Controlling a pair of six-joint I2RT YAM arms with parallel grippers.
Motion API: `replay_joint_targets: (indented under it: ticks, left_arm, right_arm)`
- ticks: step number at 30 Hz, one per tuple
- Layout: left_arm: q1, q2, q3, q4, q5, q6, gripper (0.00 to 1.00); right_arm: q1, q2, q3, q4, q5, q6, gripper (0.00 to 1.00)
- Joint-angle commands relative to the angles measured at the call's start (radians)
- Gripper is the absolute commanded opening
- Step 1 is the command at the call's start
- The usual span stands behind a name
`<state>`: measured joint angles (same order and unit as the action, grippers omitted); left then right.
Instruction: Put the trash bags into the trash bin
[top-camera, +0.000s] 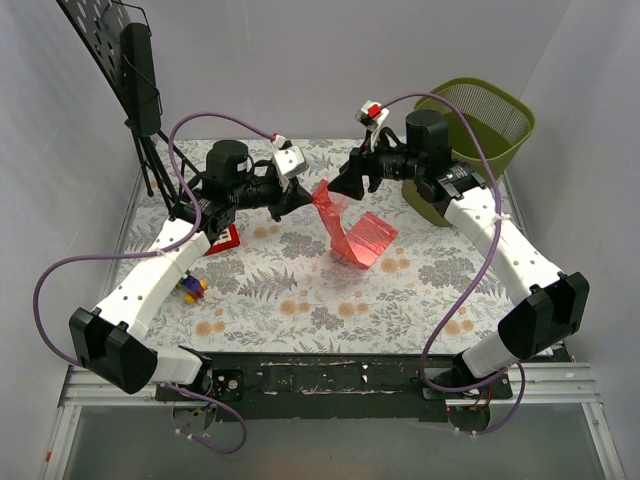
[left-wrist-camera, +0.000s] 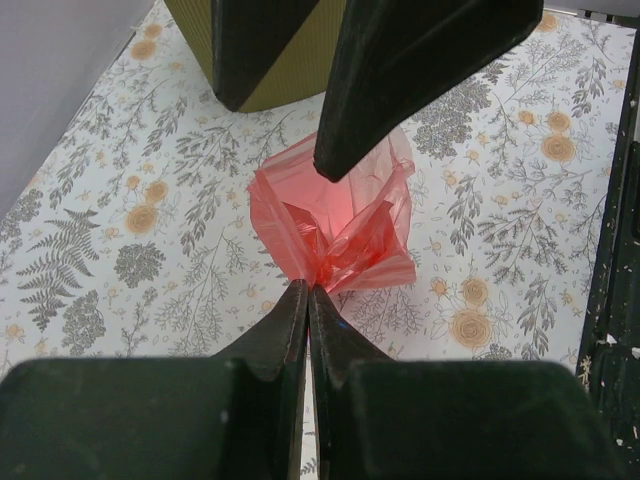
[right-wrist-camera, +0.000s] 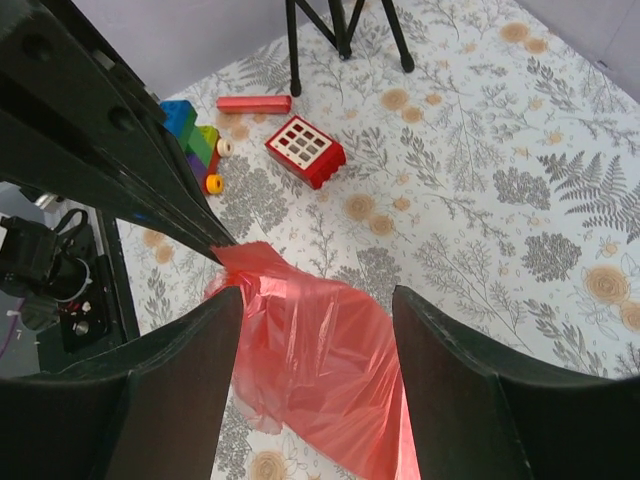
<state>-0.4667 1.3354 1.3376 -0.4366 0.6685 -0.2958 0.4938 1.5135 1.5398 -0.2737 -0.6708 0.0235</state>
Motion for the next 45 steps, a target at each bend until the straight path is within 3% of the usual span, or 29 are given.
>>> replay_joint_targets:
  ticks: [1, 10, 13, 16, 19, 20, 23, 26, 29, 34, 45]
  left_arm:
    - [0.003, -0.019, 0.041, 0.027, 0.003, -0.009, 0.0]
    - [0.003, -0.036, 0.041, 0.019, 0.011, -0.008, 0.0]
    - [0.003, -0.042, 0.04, 0.025, 0.0, 0.0, 0.0]
    - [0.003, -0.053, 0.037, 0.027, -0.01, 0.004, 0.0]
    - [0.003, -0.064, 0.014, 0.015, -0.035, 0.014, 0.0]
    - [0.003, -0.062, 0.003, 0.01, -0.052, 0.014, 0.0]
    - [0.003, -0.068, -0.029, 0.025, -0.093, -0.038, 0.33]
    - [0.003, -0.073, -0.052, 0.109, -0.083, -0.152, 0.6]
    - [0.003, -0.021, -0.014, 0.225, -0.067, -0.319, 0.73]
    - [-0.021, 0.106, 0.093, 0.334, -0.043, -0.483, 0.8]
    - [-0.124, 0.195, 0.118, 0.391, -0.292, -0.424, 0.78]
  right_arm:
    - [0.029, 0.02, -0.001, -0.064, 0.105, -0.057, 0.68]
    - [0.101, 0.073, -0.015, -0.067, 0.22, -0.074, 0.6]
    - [0.109, 0.067, -0.061, -0.067, 0.374, -0.066, 0.46]
    - [0.085, 0.047, -0.102, -0.058, 0.58, -0.073, 0.25]
    - [0.025, 0.03, -0.098, -0.053, 0.646, -0.105, 0.02]
    - [0.013, 0.027, -0.089, -0.056, 0.655, -0.131, 0.01]
    - [0.014, -0.005, -0.064, -0.056, 0.608, -0.206, 0.01]
    - [0.037, -0.027, -0.056, -0.058, 0.623, -0.197, 0.01]
    - [0.069, -0.042, -0.069, -0.048, 0.666, -0.198, 0.01]
    - [0.091, -0.039, -0.058, -0.041, 0.726, -0.178, 0.01]
    - [0.092, -0.029, 0.023, -0.062, 0.688, -0.131, 0.01]
